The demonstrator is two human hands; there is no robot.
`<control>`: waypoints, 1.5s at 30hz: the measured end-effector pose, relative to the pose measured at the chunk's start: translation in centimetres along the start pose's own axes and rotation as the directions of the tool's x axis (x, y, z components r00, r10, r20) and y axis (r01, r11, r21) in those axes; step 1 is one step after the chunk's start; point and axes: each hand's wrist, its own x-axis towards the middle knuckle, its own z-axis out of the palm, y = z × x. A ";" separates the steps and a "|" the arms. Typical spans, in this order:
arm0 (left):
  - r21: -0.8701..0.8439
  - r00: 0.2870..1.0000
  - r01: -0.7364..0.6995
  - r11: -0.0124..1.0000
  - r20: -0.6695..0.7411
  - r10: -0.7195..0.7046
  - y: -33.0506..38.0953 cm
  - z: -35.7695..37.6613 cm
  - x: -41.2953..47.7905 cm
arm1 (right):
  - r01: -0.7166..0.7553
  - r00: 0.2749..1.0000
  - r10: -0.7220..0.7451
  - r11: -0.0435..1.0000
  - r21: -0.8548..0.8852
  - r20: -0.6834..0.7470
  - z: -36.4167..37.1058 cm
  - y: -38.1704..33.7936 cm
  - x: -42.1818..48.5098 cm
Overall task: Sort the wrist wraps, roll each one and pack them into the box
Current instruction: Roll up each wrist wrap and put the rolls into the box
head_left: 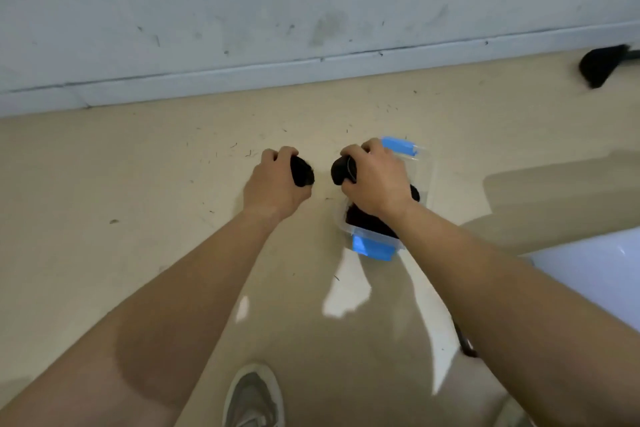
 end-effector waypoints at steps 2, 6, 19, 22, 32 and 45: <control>-0.049 0.998 -0.059 0.997 -0.015 0.058 3.2 -0.2 1.0 | -0.100 0.995 0.102 0.992 0.079 -0.015 -2.4 2.6 0.5; -0.104 0.982 -0.191 0.976 -0.020 0.190 8.4 1.7 3.2 | -0.290 0.951 0.305 0.936 0.199 -0.045 -4.2 7.9 1.6; 0.382 0.896 -0.434 0.816 0.084 0.437 11.8 12.0 8.6 | -0.238 0.971 0.236 0.967 -0.096 -0.036 2.5 12.9 4.0; 0.416 0.893 -0.447 0.792 0.151 0.425 12.0 12.7 9.4 | -0.235 0.971 0.228 0.962 -0.138 -0.068 3.5 13.1 4.0; 0.421 0.893 -0.447 0.789 0.252 0.372 11.6 13.4 9.8 | -0.121 0.990 0.139 0.934 -0.336 0.029 2.9 13.5 5.1; 0.484 0.882 -0.467 0.740 0.205 0.423 11.6 14.7 9.8 | -0.094 0.995 0.076 0.935 -0.343 -0.066 5.2 13.6 4.0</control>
